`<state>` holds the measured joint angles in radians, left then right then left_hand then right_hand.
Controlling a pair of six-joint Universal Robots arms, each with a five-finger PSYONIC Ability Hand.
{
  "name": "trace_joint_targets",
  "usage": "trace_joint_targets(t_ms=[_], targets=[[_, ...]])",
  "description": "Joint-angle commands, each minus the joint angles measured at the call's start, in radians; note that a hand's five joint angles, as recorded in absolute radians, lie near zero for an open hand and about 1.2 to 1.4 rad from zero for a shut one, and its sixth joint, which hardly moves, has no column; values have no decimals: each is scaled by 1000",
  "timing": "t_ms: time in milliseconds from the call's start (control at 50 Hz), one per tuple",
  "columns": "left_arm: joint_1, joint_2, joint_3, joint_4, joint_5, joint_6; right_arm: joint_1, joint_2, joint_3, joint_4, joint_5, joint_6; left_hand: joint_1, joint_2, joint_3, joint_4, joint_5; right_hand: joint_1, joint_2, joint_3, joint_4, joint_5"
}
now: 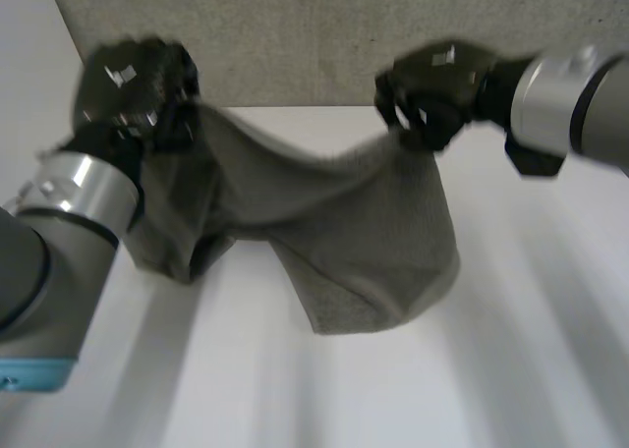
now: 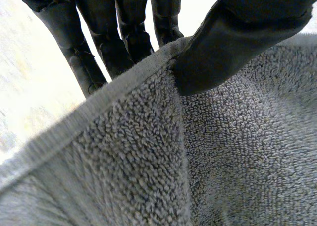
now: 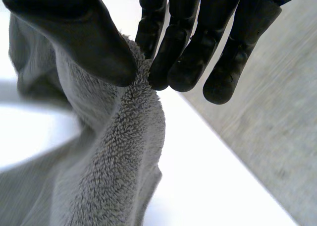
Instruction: Fold the towel.
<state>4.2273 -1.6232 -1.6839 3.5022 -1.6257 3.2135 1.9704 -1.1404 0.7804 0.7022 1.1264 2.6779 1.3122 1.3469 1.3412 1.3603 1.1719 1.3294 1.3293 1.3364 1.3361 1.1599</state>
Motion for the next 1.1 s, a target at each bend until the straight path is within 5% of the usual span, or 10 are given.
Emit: trace_joint_targets(t_ms=[20, 200, 340, 500, 660, 760, 940, 1100], targets=[[14, -92, -85, 0, 9, 0, 4, -79, 397, -229, 105, -110, 84, 49, 55, 36, 50, 67, 67, 60, 60, 62], [37, -113, -171, -2, 12, 14, 13, -113, 819, -516, 145, -235, 84, 49, 55, 36, 50, 67, 67, 60, 60, 62], [43, -118, -169, 1, 13, 149, 5, -114, 867, -529, 144, -348, 84, 49, 55, 36, 50, 67, 67, 60, 60, 62], [59, -239, 69, 107, 1, 334, 13, -84, 408, -543, 150, -259, 84, 49, 55, 36, 50, 67, 67, 60, 60, 62], [48, -254, 470, 118, -55, 339, 19, 1, -167, -587, 242, 4, 84, 49, 55, 36, 50, 67, 67, 60, 60, 62], [57, -239, 619, 129, -127, 332, 16, 7, -295, -581, 257, 117, 84, 49, 55, 36, 50, 67, 67, 60, 60, 62], [59, -202, 463, 116, -131, 335, 19, -9, -73, -372, 193, 17, 84, 49, 55, 36, 50, 67, 67, 60, 60, 62], [66, -193, 3, 141, 30, 345, 21, -18, 365, -135, 139, -327, 84, 49, 55, 36, 50, 67, 67, 60, 60, 62]])
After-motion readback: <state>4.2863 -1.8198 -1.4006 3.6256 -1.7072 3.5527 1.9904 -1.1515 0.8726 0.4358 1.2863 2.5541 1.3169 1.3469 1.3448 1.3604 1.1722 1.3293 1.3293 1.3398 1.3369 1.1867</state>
